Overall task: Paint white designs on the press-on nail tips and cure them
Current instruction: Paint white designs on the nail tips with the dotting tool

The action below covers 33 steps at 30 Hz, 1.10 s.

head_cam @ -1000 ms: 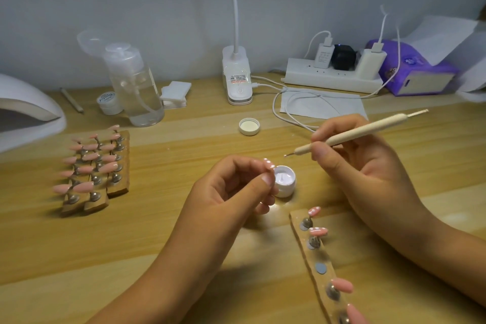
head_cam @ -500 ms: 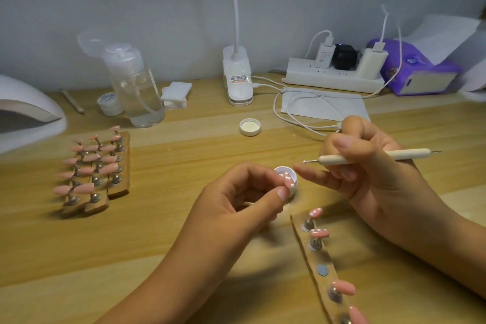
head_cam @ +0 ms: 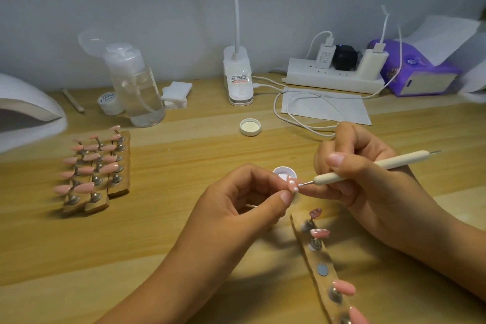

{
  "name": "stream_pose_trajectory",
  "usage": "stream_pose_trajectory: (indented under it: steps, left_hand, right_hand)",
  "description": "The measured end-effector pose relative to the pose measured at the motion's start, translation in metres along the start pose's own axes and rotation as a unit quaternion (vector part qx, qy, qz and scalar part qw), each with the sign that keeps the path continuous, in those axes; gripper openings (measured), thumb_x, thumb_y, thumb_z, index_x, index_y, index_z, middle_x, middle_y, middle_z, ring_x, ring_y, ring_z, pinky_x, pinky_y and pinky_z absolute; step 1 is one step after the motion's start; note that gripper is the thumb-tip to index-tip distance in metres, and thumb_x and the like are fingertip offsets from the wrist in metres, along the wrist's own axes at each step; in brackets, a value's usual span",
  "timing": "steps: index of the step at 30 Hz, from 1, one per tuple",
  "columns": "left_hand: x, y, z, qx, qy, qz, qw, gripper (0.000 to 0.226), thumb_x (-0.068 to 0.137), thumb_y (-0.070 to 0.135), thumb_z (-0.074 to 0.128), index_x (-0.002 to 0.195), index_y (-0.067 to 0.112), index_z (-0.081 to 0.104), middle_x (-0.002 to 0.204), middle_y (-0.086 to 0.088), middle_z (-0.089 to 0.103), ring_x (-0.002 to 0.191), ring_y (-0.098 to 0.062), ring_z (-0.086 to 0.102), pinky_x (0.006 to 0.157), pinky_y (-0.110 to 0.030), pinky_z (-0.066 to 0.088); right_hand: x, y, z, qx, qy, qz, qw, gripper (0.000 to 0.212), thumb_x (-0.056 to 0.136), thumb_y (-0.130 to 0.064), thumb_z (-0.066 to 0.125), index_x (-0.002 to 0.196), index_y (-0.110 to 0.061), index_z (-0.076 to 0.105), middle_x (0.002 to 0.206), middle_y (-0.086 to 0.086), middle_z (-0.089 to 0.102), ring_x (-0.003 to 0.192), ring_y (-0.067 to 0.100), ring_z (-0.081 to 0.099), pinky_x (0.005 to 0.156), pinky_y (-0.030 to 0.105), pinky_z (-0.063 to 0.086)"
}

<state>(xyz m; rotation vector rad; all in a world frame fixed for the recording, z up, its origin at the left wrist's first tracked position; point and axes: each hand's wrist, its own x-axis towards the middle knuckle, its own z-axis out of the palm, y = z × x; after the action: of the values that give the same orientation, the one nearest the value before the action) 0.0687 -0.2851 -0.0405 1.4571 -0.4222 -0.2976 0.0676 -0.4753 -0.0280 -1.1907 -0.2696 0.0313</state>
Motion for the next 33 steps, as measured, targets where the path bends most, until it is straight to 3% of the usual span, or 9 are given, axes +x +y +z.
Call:
stream_pose_trajectory:
  steps: [4,11,33]
  left_hand:
    - [0.0004,-0.0011,-0.0003,0.001,0.000,0.001,1.000,0.015,0.070,0.038,0.071,0.081,0.027,0.071,0.079,0.007,0.070,0.071,-0.005,0.061,0.067,-0.018,0.050]
    - [0.0002,-0.0007,0.0005,0.005,0.007,-0.001,1.000,0.003,0.076,0.023,0.071,0.078,0.026,0.071,0.075,0.007,0.069,0.069,-0.004,0.061,0.066,-0.016,0.049]
    - [0.0001,0.0009,0.0008,0.005,0.009,0.001,1.000,0.002,0.076,0.024,0.071,0.077,0.025,0.071,0.073,0.006,0.067,0.068,-0.006,0.060,0.066,-0.017,0.048]
  right_hand:
    - [-0.0003,-0.0002,-0.0001,-0.005,0.000,0.002,1.000,0.018,0.072,-0.012,0.064,0.061,-0.019,0.052,0.055,-0.001,0.048,0.051,0.008,0.044,0.064,0.031,0.058]
    - [-0.0016,0.0003,-0.0005,-0.019,-0.002,0.003,1.000,0.018,0.073,-0.013,0.065,0.062,-0.019,0.051,0.057,-0.002,0.049,0.052,0.007,0.045,0.065,0.031,0.058]
    - [-0.0011,-0.0008,0.0013,-0.001,-0.003,0.011,1.000,0.018,0.072,-0.012,0.065,0.063,-0.016,0.051,0.056,0.001,0.046,0.051,0.007,0.047,0.065,0.031,0.058]
